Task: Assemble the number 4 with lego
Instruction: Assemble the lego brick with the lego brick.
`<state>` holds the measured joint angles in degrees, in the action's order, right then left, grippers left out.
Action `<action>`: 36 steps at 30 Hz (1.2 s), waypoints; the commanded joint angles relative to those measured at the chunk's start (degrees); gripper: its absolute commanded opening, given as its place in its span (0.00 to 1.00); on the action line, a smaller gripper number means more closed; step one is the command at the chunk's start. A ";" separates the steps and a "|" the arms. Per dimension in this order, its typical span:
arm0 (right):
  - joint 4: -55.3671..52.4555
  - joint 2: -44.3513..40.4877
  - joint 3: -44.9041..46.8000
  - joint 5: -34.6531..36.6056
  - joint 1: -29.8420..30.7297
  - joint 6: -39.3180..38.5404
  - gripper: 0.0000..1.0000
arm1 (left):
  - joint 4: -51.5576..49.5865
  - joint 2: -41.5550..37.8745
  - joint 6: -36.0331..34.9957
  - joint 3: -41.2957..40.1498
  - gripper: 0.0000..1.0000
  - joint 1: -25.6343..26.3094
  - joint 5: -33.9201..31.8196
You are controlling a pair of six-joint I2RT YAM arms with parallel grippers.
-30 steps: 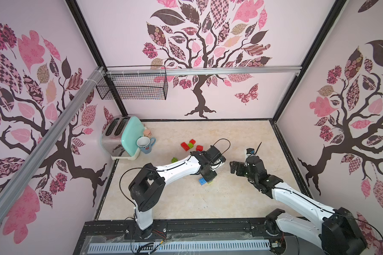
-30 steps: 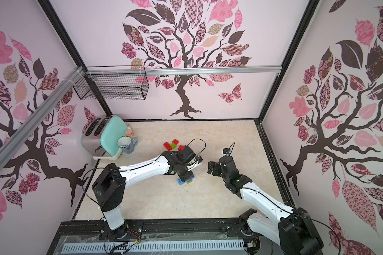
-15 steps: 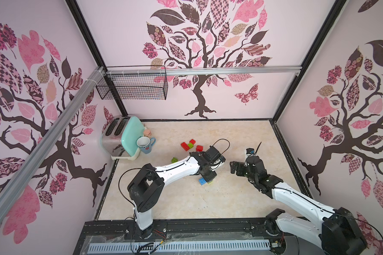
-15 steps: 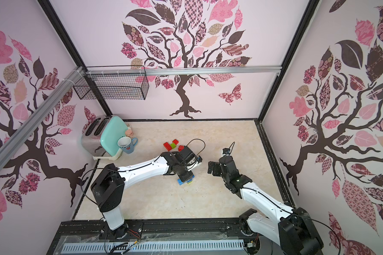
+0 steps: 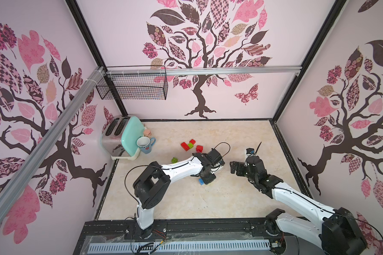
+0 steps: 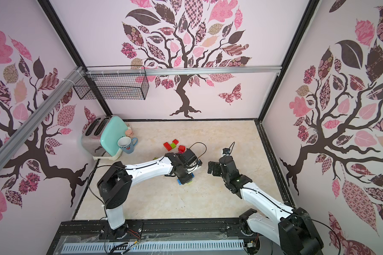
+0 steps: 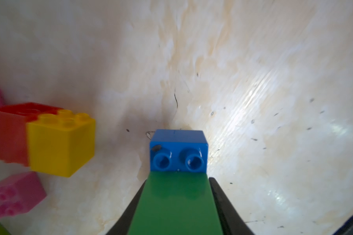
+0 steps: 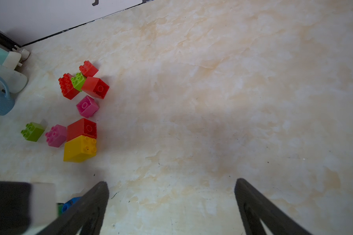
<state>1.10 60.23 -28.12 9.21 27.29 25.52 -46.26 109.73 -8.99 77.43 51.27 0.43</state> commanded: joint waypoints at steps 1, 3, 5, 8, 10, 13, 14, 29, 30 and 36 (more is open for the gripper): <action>-0.76 -0.90 -2.62 0.62 -0.16 -0.51 1.00 | -2.95 0.55 -0.06 -0.81 0.47 -0.28 -0.50; -0.75 -0.98 -2.64 0.66 -0.16 -0.57 1.00 | -2.90 0.35 -0.23 -0.19 0.48 -0.29 -0.73; -0.73 -1.07 -2.43 0.75 -0.14 -0.56 0.99 | -3.17 0.48 -0.36 0.31 0.48 -0.30 -1.10; -0.64 -1.16 -2.31 0.86 -0.18 -0.56 1.00 | -3.48 0.61 -0.76 0.62 0.49 -0.29 -1.28; -0.63 -1.15 -2.23 0.89 -0.20 -0.56 0.99 | -3.57 0.39 -0.88 0.77 0.49 -0.33 -1.39; -0.58 -1.25 -2.20 0.84 -0.15 -0.56 0.99 | -3.55 -0.28 -0.89 1.18 0.51 -0.38 -0.78; -0.57 -1.21 -2.19 0.82 -0.13 -0.60 1.00 | -3.57 -0.62 -0.87 1.42 0.52 -0.39 -0.62; -0.08 -0.92 -2.49 -2.56 -0.21 -2.64 0.99 | -3.81 -15.66 1.16 -2.18 0.83 -2.24 -0.46; 0.09 -0.61 -2.48 -3.51 -0.13 -2.73 0.99 | -2.98 -18.04 1.91 -3.67 0.86 -2.79 -0.55; 2.80 2.89 -4.50 -13.71 -0.18 -3.98 1.00 | 9.06 -33.95 9.69 -12.92 0.98 -8.29 -3.12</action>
<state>1.89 61.30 -28.97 1.87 27.29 22.96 -44.99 81.34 -4.36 68.84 44.80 -0.12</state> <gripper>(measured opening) 0.995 0.976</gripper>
